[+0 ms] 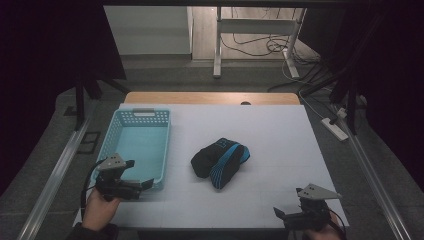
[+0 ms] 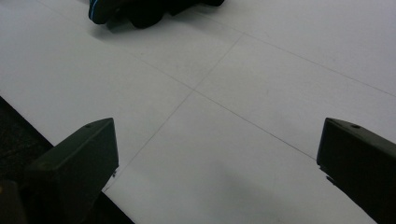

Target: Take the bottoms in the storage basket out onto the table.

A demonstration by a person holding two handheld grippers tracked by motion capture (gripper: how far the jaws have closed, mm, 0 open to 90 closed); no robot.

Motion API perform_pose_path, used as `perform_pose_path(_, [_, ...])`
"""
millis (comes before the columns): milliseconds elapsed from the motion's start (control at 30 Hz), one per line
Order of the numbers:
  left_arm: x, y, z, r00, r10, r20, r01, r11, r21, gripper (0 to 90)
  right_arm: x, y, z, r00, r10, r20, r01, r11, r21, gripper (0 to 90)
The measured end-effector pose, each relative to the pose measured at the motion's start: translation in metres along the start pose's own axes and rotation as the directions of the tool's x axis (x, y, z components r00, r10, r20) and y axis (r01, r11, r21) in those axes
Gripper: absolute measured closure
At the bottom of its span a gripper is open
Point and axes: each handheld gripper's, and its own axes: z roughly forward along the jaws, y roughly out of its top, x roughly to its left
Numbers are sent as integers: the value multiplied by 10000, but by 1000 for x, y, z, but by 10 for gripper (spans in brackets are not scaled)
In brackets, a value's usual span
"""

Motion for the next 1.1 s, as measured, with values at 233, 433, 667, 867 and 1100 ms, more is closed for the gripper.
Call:
perform_pose_path(233, [-1,-8,-8,9998,-113,-147,112,9999,-56,0,0,0,0,10000,-4,15,4,10000,11,0])
perform_pose_path(433, [-2,-16,-16,9991,-205,-359,201,9997,-110,0,0,0,0,10000,-4,28,4,10000,27,0])
perform_pose_path(667, [-6,-26,-25,9982,-283,-530,274,9995,-184,0,1,0,1,10000,-5,36,5,10000,44,0])
perform_pose_path(867, [-8,-37,-31,9966,-363,-738,356,9993,-114,0,1,0,1,10000,-23,51,22,10000,40,0])
perform_pose_path(1100, [-5,-49,-36,9945,-684,-796,673,9976,-163,0,1,0,0,10000,-49,84,49,10000,37,0])
